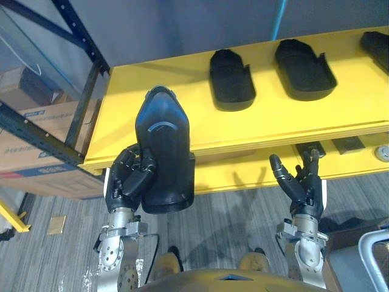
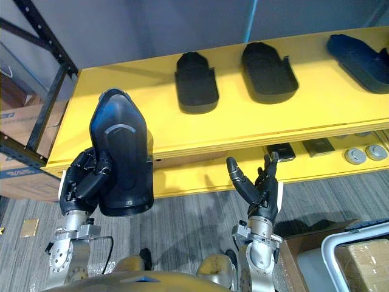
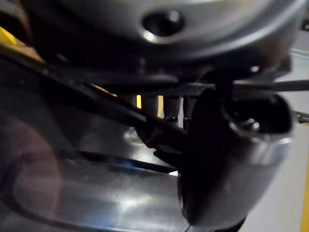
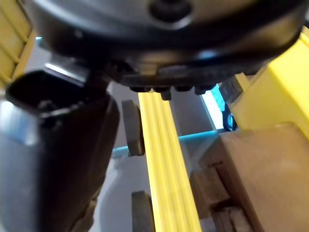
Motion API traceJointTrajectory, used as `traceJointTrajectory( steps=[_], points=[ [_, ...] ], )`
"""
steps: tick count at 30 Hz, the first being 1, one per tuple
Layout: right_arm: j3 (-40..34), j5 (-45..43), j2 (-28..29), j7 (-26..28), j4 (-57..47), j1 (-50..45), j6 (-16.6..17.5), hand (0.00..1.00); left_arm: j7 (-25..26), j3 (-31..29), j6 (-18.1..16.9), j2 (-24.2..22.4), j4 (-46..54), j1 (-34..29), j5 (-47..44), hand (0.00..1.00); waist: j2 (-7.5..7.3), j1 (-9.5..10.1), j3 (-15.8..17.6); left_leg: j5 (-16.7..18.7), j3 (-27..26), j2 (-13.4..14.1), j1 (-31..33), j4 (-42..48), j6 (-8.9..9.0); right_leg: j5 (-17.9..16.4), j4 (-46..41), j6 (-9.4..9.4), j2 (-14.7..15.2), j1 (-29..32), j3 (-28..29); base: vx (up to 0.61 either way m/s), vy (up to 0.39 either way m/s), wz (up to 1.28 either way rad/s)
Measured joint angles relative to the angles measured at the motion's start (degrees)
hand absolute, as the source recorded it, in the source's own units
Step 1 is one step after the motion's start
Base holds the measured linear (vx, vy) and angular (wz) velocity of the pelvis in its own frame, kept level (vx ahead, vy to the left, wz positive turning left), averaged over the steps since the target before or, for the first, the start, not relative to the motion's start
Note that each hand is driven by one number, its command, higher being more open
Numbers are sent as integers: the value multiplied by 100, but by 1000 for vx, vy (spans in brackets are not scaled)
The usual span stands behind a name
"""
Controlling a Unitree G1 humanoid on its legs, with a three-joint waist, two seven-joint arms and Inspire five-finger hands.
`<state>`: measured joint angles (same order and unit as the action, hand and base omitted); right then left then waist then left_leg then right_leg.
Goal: Walk over and take three plastic housings, then place them on the shelf
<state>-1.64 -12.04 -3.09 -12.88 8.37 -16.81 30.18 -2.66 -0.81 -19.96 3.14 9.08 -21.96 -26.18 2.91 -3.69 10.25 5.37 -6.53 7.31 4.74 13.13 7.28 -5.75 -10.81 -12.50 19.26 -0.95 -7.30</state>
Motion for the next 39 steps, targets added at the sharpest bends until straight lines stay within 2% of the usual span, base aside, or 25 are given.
traceJointTrajectory(
  steps=[1, 2, 5, 7, 8, 9, 10, 11, 12, 13, 15, 16, 18, 20, 24, 25, 26, 28, 31, 33, 36, 39],
  points=[
    [15, -1, 132, -74, 97, 52, -1, 100, -13, -21, 13, 78, 0, 25, -3, 0, -84, 44, 12, 27, 10, -92, -20, 1, -29, 97, 6, 28, 75, -45, -39, -99, 245, 21],
    [39, 38, 252, -175, 97, 46, 1, 100, -43, -64, 12, 149, 0, -9, 3, 0, -90, 76, 12, 47, 28, -146, -18, -16, -49, 221, 20, 101, 87, -63, -96, -105, 218, 15],
    [42, 266, 445, -384, 92, 0, 0, 100, -50, -232, 11, 268, 1, -69, 126, 0, -196, 95, -19, 68, -56, -213, -47, -145, -74, 357, 213, 130, 161, -120, -193, -96, 88, -6],
    [8, 271, 471, -400, 93, -99, -1, 100, -42, -351, 11, 263, 7, -81, 187, 0, -210, 140, -23, 39, -267, -150, -161, -395, -46, 481, 324, 225, 116, -89, -254, -106, 12, -32],
    [-7, 271, 472, -400, 93, -170, -1, 100, -43, -350, 11, 256, 25, -83, 175, 0, -200, 130, -27, 3, -301, -114, -202, -504, -20, 484, 323, 299, 75, -66, -317, -62, -52, -17],
    [-6, 284, 475, -406, 93, -325, -5, 100, -53, -320, -5, 244, 99, -103, 127, 0, -189, 94, -63, -103, -348, -6, -226, -713, -13, 345, 330, 535, -76, 21, -373, -40, -93, -10],
    [-6, 340, 473, -414, 93, -419, -28, 100, -54, -313, -37, 239, 151, -96, 73, 0, -178, 27, -80, -212, -330, 97, -207, -858, 26, 244, 406, 643, -232, 70, -320, -19, -140, -4],
    [-30, 465, 453, -451, 90, -527, -104, 100, -35, -249, -79, 242, 230, -67, -58, 0, -164, -37, -87, -401, -293, 244, -196, -1051, 87, 281, 503, 603, -430, 135, -271, -2, -136, 0],
    [-54, 482, 435, -454, 90, -570, -175, 100, 1, -212, -120, 243, 257, -48, -71, 0, -161, -59, -89, -501, -292, 309, -194, -1142, 123, 328, 524, 553, -496, 183, -280, 6, -147, 4],
    [-170, 478, 352, -477, 110, -664, -421, 100, 206, -10, -157, 228, 303, 37, -50, 0, -99, -124, -108, -783, -287, 455, -154, -1357, 209, 419, 563, 374, -641, 272, -353, 5, -116, 5],
    [-359, 469, 230, -518, 257, -706, -674, 100, 446, 195, -156, 200, 302, 161, -6, 0, -5, -177, -133, -987, -296, 555, -114, -1514, 247, 453, 548, 320, -756, 385, -361, 25, -115, 8],
    [-510, 407, 137, -523, 478, -707, -868, 100, 600, 279, -156, 167, 300, 250, 17, 0, 33, -250, -131, -1123, -362, 564, -100, -1560, 200, 425, 511, 324, -776, 391, -411, 45, -82, 18],
    [-713, 233, 64, -505, 934, -743, -1139, 100, 789, 270, -163, 143, 299, 384, 31, 0, 50, -279, -129, -1166, -443, 552, -107, -1479, 145, 256, 285, 323, -734, 393, -458, 35, -40, 26],
    [-915, 255, 67, -467, 1671, -810, -1438, 100, 1051, 89, -352, 145, 258, 637, 3, 0, 37, -275, -114, -1094, -436, 535, 99, -1004, 27, -19, -93, 347, -646, 379, -588, 14, -46, 44],
    [-1060, 304, 32, -127, 2533, -872, -1487, 100, 1373, -337, -503, 156, 249, 1219, -16, 0, 195, -271, 48, -1091, -445, 520, 155, -789, -43, -309, -349, 373, -611, 206, -837, -58, -43, 52],
    [-1101, 380, 2, -92, 2681, -845, -1498, 100, 1442, -379, -546, 170, 253, 1314, -5, 0, 197, -254, 74, -1067, -456, 495, 94, -870, -63, -398, -413, 387, -586, 217, -818, -89, 14, 13],
    [-1133, 480, -72, -29, 2823, -769, -1536, 100, 1523, -428, -564, 208, 261, 1366, 9, 0, 259, -255, 47, -993, -477, 460, 37, -971, -106, -427, -421, 353, -567, 216, -792, -105, 36, 1],
    [-1124, 485, -182, 88, 2952, -619, -1637, 100, 1637, -488, -562, 298, 290, 1397, 42, 0, 266, -255, 46, -946, -558, 391, -63, -1083, -45, -424, -417, 338, -553, 257, -579, -38, 61, -20],
    [-1120, 457, -171, 397, 3067, -473, -1885, 100, 1791, -604, -296, 533, 291, 1649, 236, 0, 178, -279, 73, -938, -700, 310, -126, -1152, 11, -351, -351, 291, -549, 330, -228, -21, 68, -24],
    [-1118, 483, -161, 740, 3367, -438, -2114, 100, 1954, -721, 64, 710, 241, 2014, 193, 0, 57, -293, 132, -926, -838, 305, -127, -1154, 45, -209, -230, 230, -555, 387, -80, 6, 38, -26],
    [-1134, 481, -166, 916, 3623, -445, -2301, 100, 2009, -846, 355, 871, 79, 2365, 107, 0, 24, -338, 153, -934, -948, 302, -129, -1146, 69, -115, -167, 205, -561, 396, 37, 49, 22, -21],
    [-1129, 480, -163, 1180, 3813, -448, -2505, 100, 2092, -1074, 729, 1236, -411, 3035, -72, 0, -10, -504, 197, -938, -1062, 298, -150, -1121, 62, -70, -173, 203, -562, 465, 198, 31, 13, -21]
  ],
)
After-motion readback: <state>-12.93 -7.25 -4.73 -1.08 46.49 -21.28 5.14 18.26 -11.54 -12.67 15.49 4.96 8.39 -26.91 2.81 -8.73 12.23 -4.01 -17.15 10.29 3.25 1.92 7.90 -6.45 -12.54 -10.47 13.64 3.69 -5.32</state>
